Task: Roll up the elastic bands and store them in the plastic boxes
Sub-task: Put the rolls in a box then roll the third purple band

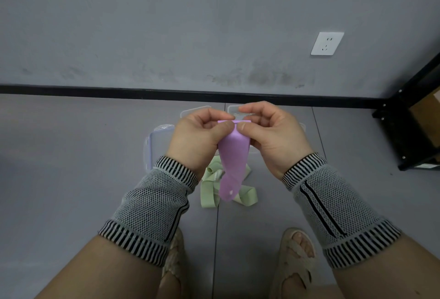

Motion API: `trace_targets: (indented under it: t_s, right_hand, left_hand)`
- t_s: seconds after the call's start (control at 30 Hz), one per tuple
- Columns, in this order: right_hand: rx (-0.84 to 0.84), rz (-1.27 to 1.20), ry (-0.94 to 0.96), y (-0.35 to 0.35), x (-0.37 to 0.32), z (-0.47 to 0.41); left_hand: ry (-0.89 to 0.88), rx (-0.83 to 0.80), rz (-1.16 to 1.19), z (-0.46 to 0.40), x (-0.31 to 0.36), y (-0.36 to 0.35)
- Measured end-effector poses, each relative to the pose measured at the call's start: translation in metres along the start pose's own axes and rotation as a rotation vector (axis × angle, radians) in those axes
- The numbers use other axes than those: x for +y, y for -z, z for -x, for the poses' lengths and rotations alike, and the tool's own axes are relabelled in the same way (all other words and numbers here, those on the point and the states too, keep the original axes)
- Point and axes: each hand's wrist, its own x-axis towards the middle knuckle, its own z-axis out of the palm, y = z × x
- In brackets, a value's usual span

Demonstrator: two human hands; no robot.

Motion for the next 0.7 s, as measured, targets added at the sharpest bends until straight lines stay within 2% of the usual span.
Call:
trace_targets:
  t_s: [0.27, 0.47, 0.7]
  right_hand:
    - [0.065, 0.183, 0.118, -0.0048, -0.0024, 0.0045]
    - [0.072, 0.087, 0.118, -0.0032, -0.0016, 0.0026]
    - [0.031, 0.017, 0.094, -0.0039, -0.0030, 0.0023]
  left_hand:
    - [-0.031, 0.008, -0.021, -0.0005, -0.0013, 0.0022]
    - [0.050, 0.025, -0.051, -0.0014, 0.0016, 0.0013]
    - [0.081, -0.024, 0.048, 0.0000, 0.0054, 0.0016]
